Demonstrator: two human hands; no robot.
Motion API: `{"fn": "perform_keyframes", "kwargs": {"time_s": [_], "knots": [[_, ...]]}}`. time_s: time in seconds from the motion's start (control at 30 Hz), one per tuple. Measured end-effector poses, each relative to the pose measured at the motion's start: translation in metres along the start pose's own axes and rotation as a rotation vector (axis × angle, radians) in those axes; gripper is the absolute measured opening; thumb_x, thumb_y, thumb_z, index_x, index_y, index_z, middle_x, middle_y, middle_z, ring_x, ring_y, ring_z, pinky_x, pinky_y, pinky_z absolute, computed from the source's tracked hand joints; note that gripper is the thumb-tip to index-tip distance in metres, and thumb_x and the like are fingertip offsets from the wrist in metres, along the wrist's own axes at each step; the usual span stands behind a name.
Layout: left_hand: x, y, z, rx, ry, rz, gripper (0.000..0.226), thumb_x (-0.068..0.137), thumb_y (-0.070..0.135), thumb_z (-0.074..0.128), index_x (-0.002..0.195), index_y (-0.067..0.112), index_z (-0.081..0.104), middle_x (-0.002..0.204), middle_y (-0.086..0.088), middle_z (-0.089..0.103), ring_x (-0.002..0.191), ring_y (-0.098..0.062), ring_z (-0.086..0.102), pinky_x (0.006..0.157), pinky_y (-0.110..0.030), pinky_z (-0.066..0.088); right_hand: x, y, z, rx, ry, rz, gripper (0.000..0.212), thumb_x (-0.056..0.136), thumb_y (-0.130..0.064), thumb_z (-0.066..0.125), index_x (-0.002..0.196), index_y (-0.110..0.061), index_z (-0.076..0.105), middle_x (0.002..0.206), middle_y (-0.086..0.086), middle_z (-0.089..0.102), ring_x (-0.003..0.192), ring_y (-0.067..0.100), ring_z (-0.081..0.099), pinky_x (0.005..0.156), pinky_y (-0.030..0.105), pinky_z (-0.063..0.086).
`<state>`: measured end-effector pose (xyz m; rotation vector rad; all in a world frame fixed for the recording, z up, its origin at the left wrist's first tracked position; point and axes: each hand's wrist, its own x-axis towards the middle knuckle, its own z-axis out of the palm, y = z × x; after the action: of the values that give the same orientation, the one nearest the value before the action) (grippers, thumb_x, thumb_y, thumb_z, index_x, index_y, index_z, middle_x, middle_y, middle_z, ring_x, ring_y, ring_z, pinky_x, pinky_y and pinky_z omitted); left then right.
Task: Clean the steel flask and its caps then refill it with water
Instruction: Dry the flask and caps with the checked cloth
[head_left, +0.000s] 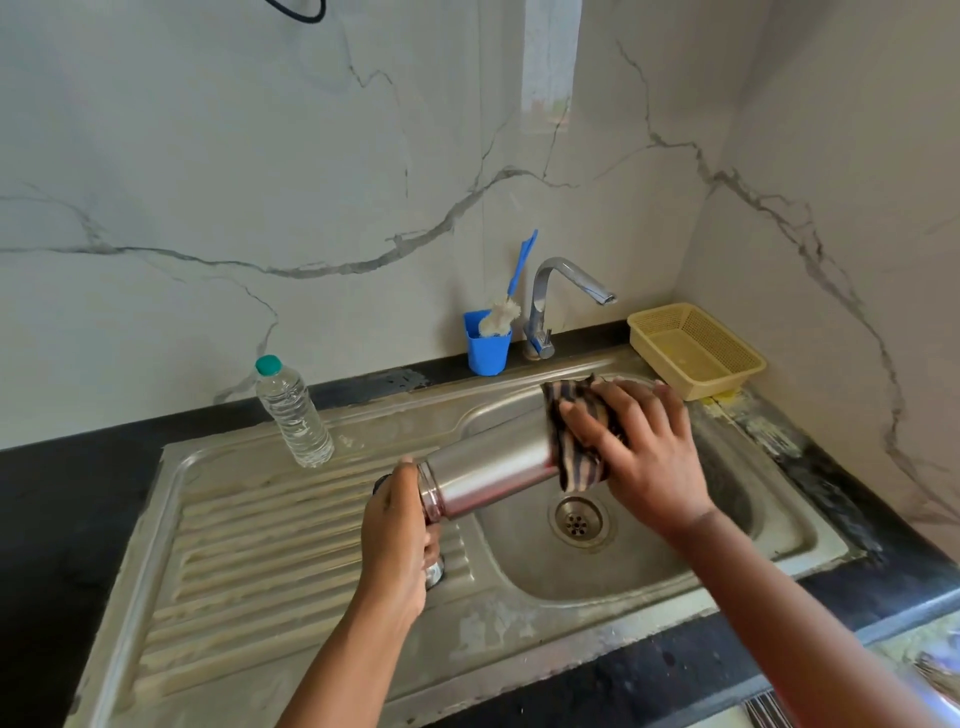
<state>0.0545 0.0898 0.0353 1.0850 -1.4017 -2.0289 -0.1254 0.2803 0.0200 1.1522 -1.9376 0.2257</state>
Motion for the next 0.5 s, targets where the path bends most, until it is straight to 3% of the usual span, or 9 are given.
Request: {"fn": "perform_keyframes", "kwargs": {"time_s": [0.13,0.23,0.33,0.5], "knots": [[-0.002,-0.003,-0.002,0.085,0.001,0.208,0.035,0.101,0.044,0.046,0.075,0.020,0.044,0.058,-0.001,0.031,0.040,-0.011,0.024,0.040,-0.019,0.017,0.018,0.009,-0.008,0.178,-0.087,-0.058,0.065,0.082,-0.023,0.073,0.141,-0.025,0.045,0.129,0.015,0.058,0.111,0.038,0.057,0.095,0.052,0.043],[0.002,0.001,-0.006,0.339,-0.005,0.600,0.032,0.092,0.056,0.042,0.071,0.032,0.043,0.052,0.010,0.038,0.044,-0.010,0.033,0.045,-0.026,0.028,0.032,-0.007,-0.021,0.340,-0.233,-0.091,0.072,0.077,-0.043,0.075,0.140,-0.020,0.048,0.124,0.009,0.059,0.105,0.030,0.058,0.090,0.044,0.046],[0.000,0.002,0.000,0.527,-0.062,0.907,0.029,0.096,0.049,0.038,0.086,0.024,0.049,0.058,0.011,0.049,0.055,-0.004,0.051,0.052,-0.009,0.034,0.045,-0.043,-0.038,0.573,-0.412,-0.075,0.090,0.069,-0.057,0.077,0.144,-0.024,0.040,0.126,-0.001,0.056,0.106,0.021,0.059,0.089,0.039,0.050],[-0.003,-0.005,-0.001,0.509,-0.186,0.990,0.043,0.100,0.062,0.030,0.092,0.024,0.048,0.069,0.011,0.055,0.061,-0.003,0.055,0.056,-0.010,0.038,0.070,-0.051,-0.059,0.752,-0.723,-0.066,0.108,0.058,-0.055,0.086,0.146,-0.037,0.027,0.132,-0.015,0.048,0.110,0.008,0.057,0.090,0.024,0.047]]}}
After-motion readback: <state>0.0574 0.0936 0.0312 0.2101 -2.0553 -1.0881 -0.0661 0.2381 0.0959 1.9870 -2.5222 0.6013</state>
